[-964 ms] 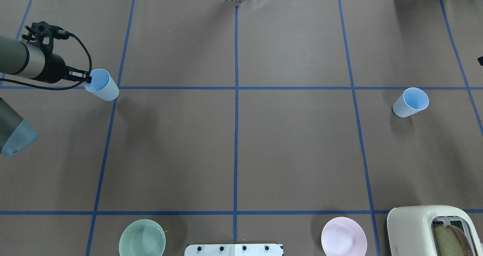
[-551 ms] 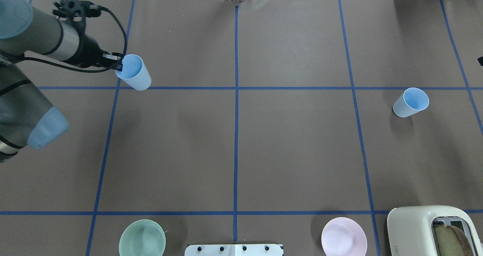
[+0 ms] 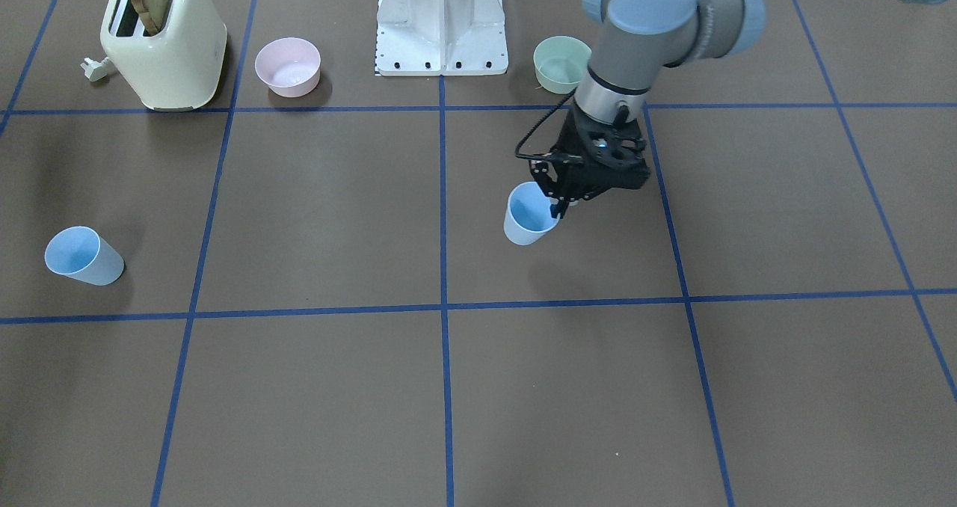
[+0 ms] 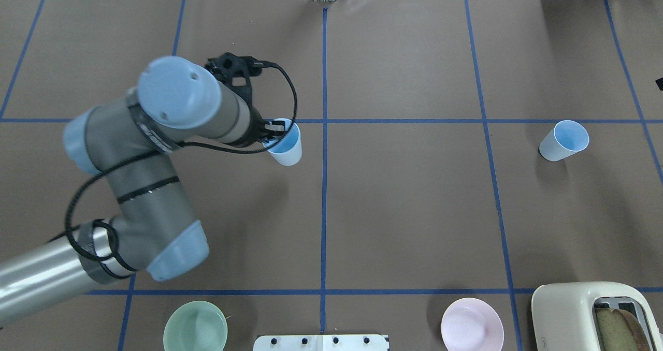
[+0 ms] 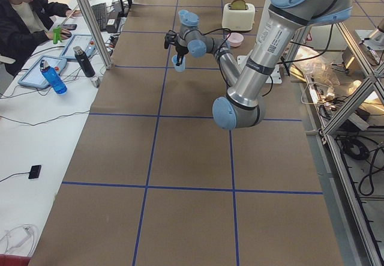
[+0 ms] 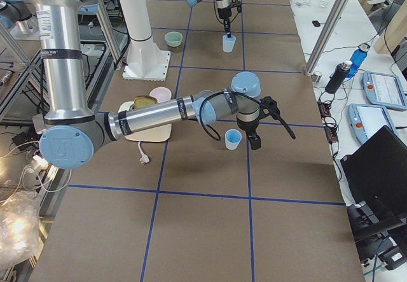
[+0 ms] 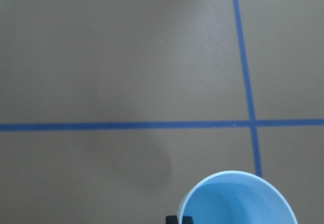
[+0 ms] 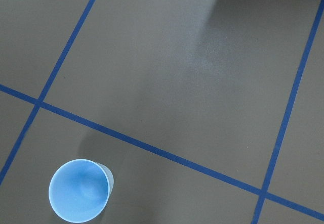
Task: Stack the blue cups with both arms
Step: 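Carry the held cup with the left gripper to the table center and set it down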
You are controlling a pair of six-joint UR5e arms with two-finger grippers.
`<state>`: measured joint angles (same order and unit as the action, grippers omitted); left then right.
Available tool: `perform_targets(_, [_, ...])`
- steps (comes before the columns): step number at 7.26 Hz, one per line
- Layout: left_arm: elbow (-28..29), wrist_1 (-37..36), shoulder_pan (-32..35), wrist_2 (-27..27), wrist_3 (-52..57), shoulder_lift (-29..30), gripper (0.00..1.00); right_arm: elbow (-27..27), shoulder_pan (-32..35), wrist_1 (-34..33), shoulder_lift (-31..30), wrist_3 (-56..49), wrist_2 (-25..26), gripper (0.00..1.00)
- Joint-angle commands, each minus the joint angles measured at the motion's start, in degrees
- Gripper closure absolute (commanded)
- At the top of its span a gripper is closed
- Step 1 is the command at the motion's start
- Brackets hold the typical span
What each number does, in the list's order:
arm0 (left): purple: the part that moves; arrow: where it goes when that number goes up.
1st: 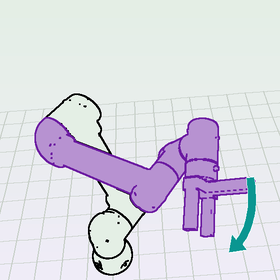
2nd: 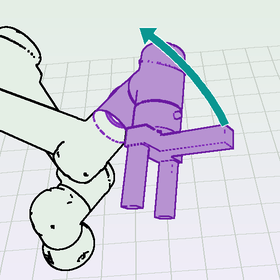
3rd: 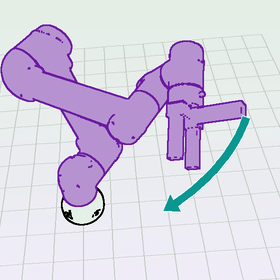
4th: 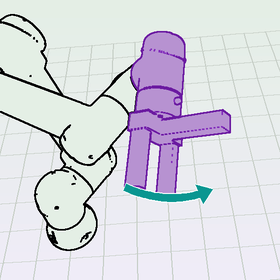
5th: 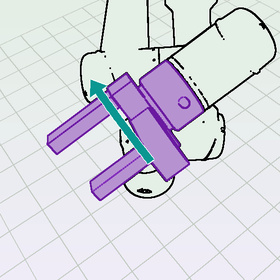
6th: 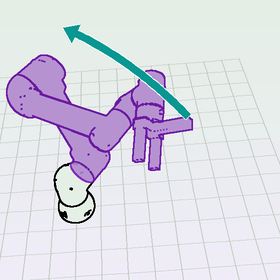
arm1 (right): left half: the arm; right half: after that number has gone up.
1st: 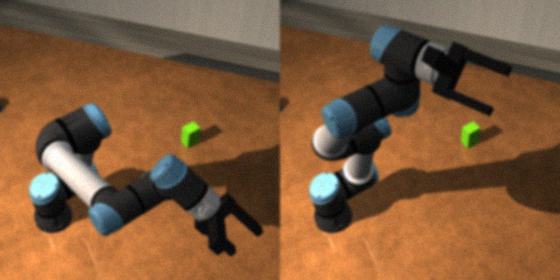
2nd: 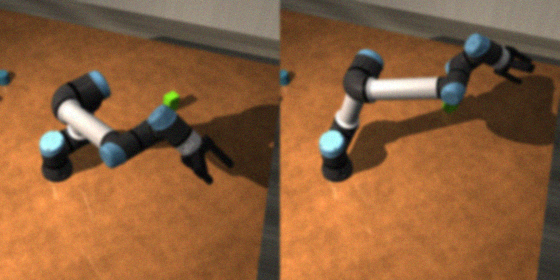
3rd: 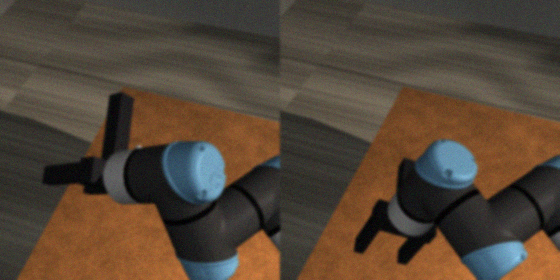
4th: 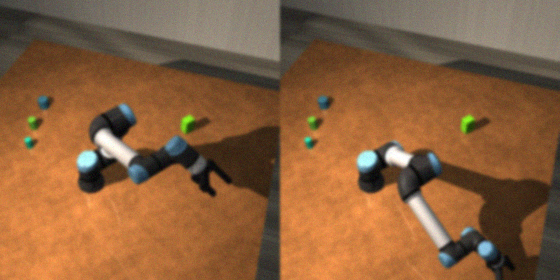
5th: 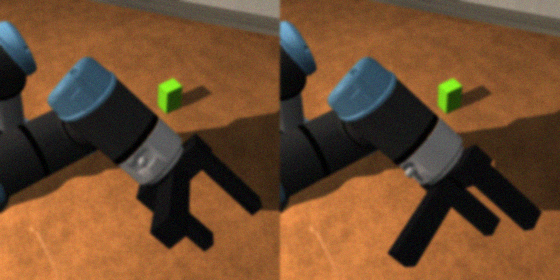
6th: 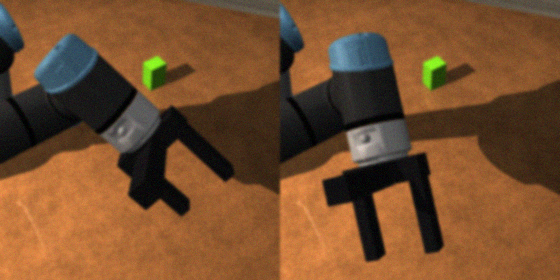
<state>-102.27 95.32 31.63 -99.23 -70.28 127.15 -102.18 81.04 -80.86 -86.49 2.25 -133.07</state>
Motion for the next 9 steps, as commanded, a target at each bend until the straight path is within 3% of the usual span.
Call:
perform_targets(1, [6.8,-1.4,-5.3,4.7,-3.9,7.0,1.00,0.1,0.0,-0.1,0.1,0.0,0.0,0.00])
perform_targets(8, [8.9,-0.7,-7.5,6.9,-3.3,6.4,1.00,0.1,0.0,-0.1,0.0,-0.1,0.1,0.00])
perform_targets(9, [8.8,-0.7,-7.5,6.9,-3.2,6.5,0.81,0.5,0.0,0.0,0.1,-0.1,0.1,0.00])
